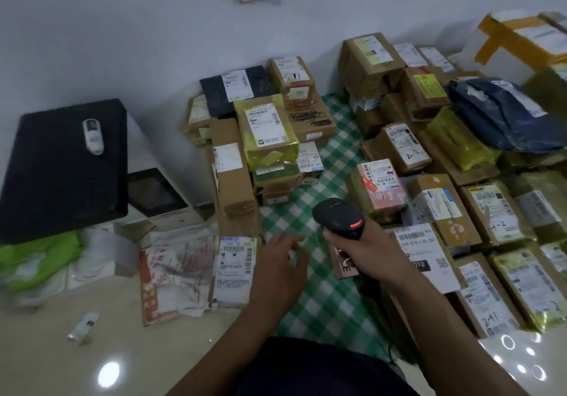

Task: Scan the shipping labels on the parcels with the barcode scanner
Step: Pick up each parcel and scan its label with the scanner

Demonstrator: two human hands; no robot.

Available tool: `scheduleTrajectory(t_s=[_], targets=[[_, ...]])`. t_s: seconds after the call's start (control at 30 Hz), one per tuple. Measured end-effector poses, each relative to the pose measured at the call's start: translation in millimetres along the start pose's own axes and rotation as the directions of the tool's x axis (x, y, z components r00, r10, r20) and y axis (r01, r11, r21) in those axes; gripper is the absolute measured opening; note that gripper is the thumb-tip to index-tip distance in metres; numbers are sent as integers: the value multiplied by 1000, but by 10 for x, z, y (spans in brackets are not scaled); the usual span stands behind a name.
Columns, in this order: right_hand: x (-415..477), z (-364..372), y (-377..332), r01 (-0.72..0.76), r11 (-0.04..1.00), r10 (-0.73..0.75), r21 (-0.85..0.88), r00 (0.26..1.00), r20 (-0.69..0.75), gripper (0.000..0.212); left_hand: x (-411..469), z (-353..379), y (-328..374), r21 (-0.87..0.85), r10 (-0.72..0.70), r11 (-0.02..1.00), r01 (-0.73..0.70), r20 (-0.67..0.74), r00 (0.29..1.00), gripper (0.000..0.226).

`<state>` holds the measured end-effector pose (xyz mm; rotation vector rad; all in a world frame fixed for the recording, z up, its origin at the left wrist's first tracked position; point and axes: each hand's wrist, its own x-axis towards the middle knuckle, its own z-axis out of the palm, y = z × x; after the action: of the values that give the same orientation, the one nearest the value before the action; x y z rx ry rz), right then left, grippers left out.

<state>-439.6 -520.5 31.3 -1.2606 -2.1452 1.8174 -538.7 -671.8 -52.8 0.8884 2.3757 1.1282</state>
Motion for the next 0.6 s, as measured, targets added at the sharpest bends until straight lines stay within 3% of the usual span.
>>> scheduleTrajectory(t_s=[0.07,0.13,0.2,0.3,0.37,0.47,0.53,0.6], targets=[[16,91,-25,-15,1000,14,11,998,53,26,-61,-216,-58,167,29,986,-2,-159,987,37],[35,186,-13,-6,1000,7,-13,995,102,27,-132,-407,-216,206,-157,958,201,-213,964,53],[33,230,1,-4,999,8,-33,994,113,25,-191,-516,-411,139,-321,925,353,-211,923,72],[33,322,18,-7,999,13,-44,989,147,24,-297,-637,-716,86,-402,904,418,-159,902,93],[36,386,20,4,998,7,-64,987,164,25,-342,-699,-828,-55,-495,869,492,-56,867,103],[38,468,36,25,994,-4,-111,982,188,21,-354,-755,-891,-285,-549,779,558,118,827,89],[39,509,52,28,993,-5,-117,981,194,19,-332,-773,-932,-324,-513,769,551,201,834,68],[38,535,92,15,993,9,-116,980,201,19,-343,-780,-954,-376,-473,760,531,241,848,62]])
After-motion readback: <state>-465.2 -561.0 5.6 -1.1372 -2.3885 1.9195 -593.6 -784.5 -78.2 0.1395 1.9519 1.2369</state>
